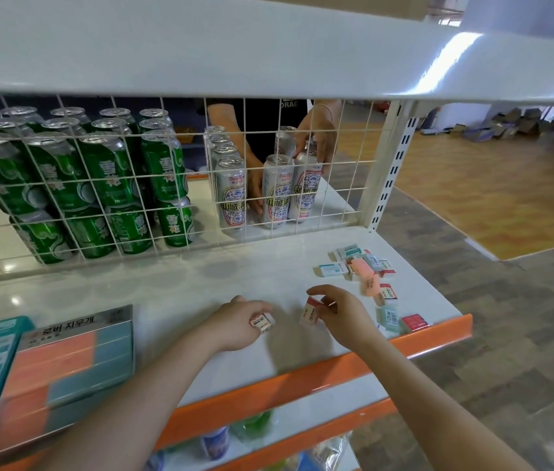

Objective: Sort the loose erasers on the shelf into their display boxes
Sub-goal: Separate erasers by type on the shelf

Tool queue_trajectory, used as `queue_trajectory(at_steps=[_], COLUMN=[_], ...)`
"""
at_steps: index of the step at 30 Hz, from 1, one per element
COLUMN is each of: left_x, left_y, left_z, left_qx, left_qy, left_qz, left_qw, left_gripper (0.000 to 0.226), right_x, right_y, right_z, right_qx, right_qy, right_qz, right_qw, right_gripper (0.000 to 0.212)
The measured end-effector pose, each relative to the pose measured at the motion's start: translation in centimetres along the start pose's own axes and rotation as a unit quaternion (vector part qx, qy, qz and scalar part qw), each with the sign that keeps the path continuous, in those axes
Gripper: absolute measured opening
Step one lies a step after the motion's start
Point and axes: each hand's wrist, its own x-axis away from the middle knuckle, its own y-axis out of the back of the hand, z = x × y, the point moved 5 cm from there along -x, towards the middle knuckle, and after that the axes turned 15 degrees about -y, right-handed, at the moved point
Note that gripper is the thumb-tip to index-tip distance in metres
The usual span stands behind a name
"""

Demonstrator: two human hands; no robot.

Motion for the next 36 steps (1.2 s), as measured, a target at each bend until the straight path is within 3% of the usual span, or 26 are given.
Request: queue_trajectory(at_steps=[7, 15, 21, 24, 31, 33, 36], left_x=[0.4, 2.6, 3.7, 4.6, 6.5, 6.5, 6.3], left_y=[1.2, 2.1, 1.9, 1.8, 0.9, 1.0, 1.4], left_z=[1.2, 2.1, 1.3, 1.4, 1.5, 1.2, 0.8], left_qx=[0.066, 0.15, 0.135, 0.12, 0.089, 0.107, 0.222], left_qy=[0.058, 0.089, 0.047, 0.067, 0.098, 0.102, 0.079], left_qz=[-0.094, -0.255, -0.273, -0.287, -0.283, -0.288, -0.319], left_qw=[0.992, 0.951, 0.951, 0.948, 0.95, 0.946, 0.918], left_gripper=[0.032, 0.027, 0.026, 0.033, 0.025, 0.021, 0.019], right_x=[0.5, 0.8, 1.3, 1.5, 1.9, 2.1, 2.4], right_y=[-0.3, -0.5, -0.7, -0.7, -0.9, -1.0, -0.5], right_z=[-0.3, -0.6, -0.3, -0.3, -0.3, 0.1, 1.4], right_qx=[-0.087, -0.002, 0.024, 0.026, 0.019, -0.011, -0.074], right_qy=[-0.021, -0.043, -0.046, -0.043, -0.044, -0.039, -0.016], right_qz=[0.002, -0.01, -0.015, -0.018, -0.007, -0.001, 0.006], right_qw=[0.996, 0.999, 0.999, 0.999, 0.999, 0.999, 0.997], right_gripper=[0.01, 0.015, 0.022, 0.02, 0.02, 0.02, 0.02])
